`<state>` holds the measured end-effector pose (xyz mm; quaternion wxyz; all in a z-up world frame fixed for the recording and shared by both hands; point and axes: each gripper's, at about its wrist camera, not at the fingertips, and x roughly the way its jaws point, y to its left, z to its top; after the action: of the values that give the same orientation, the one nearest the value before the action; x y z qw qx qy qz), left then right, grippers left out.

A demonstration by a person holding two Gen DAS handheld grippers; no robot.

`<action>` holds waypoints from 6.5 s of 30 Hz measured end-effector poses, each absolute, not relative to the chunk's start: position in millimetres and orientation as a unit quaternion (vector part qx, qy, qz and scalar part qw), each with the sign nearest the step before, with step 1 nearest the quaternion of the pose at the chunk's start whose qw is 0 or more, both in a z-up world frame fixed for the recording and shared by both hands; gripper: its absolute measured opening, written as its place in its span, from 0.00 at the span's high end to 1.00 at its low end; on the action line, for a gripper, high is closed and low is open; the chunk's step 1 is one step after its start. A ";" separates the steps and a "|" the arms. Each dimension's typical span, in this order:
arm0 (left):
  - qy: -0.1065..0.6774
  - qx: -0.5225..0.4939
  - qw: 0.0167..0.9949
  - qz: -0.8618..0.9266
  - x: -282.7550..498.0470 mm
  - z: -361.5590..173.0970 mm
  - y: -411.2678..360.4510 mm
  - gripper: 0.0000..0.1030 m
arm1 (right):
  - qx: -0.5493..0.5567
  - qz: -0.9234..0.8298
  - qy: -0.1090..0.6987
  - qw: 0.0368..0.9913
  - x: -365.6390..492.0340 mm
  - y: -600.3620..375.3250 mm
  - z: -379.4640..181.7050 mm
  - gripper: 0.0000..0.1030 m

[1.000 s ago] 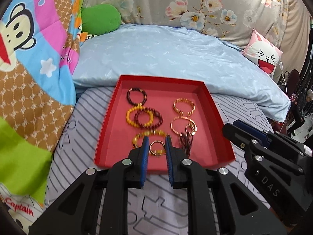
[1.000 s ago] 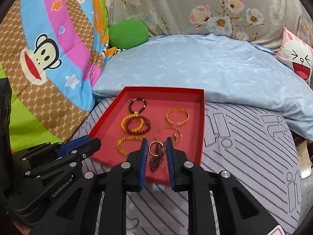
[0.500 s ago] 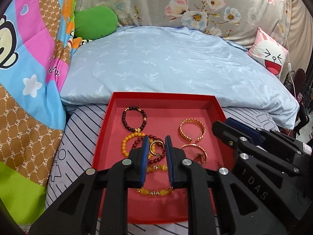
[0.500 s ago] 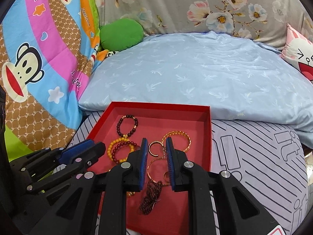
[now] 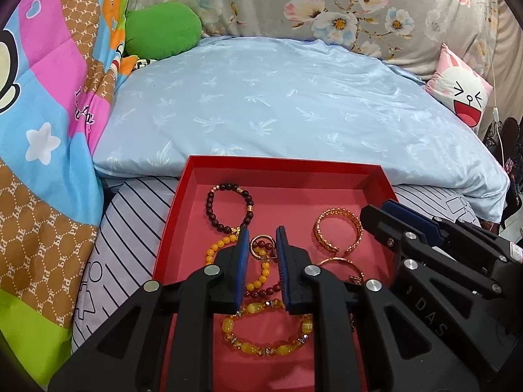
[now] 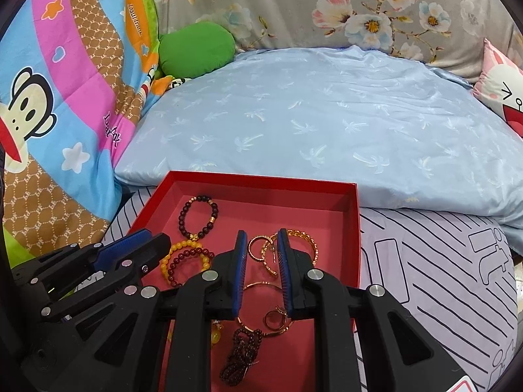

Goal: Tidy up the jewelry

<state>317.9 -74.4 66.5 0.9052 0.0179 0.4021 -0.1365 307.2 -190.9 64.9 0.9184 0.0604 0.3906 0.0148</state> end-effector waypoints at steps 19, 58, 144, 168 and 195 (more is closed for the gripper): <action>0.416 0.025 0.900 -0.127 331.9 51.7 -77.4 0.84 | 0.051 0.007 0.403 0.914 318.4 -190.7 51.9 0.83; 0.413 0.024 0.906 -0.089 325.6 56.6 -73.3 0.48 | 0.046 -0.023 0.396 0.917 301.1 -195.8 60.2 0.67; 0.426 0.025 0.904 -0.035 139.4 65.8 -26.7 0.11 | 0.043 -0.085 0.408 0.908 108.4 -184.5 72.6 0.19; 0.429 0.029 0.902 -0.034 140.7 62.4 -26.4 0.11 | 0.044 -0.085 0.411 0.907 107.2 -180.9 68.6 0.19; 0.430 0.031 0.902 -0.033 141.3 62.1 -25.1 0.12 | 0.045 -0.084 0.411 0.907 107.4 -182.2 68.1 0.19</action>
<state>141.3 -25.1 62.1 0.9016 0.0312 0.4301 -0.0329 107.4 -182.2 68.1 0.9067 0.0445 0.4108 -0.0844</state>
